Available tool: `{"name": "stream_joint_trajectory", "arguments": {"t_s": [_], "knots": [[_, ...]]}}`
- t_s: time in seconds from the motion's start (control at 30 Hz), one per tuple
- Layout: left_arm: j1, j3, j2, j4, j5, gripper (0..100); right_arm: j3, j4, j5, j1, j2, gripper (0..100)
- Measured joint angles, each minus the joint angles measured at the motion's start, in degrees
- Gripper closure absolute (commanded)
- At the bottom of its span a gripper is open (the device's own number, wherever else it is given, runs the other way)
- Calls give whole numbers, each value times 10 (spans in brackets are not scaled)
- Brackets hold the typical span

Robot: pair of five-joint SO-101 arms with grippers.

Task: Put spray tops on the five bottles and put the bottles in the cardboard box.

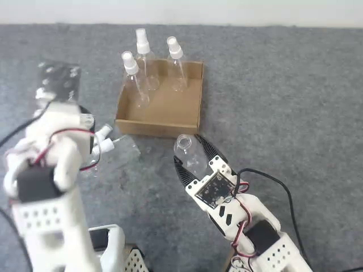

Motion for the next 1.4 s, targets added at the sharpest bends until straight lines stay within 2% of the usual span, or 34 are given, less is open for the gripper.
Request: {"name": "stream_joint_trajectory", "arguments": {"t_s": [0.27,0.47,0.57,1.1,1.4], "knots": [[-69,-33,196,10,-80,964,0,0,0,0,0,898],[-66,-88,316,49,-113,855,0,0,0,0,0,898],[-53,-105,363,68,-127,852,0,0,0,0,0,898],[-34,-265,654,72,-132,852,0,0,0,0,0,898],[-34,-338,751,74,-132,852,0,0,0,0,0,898]]}}
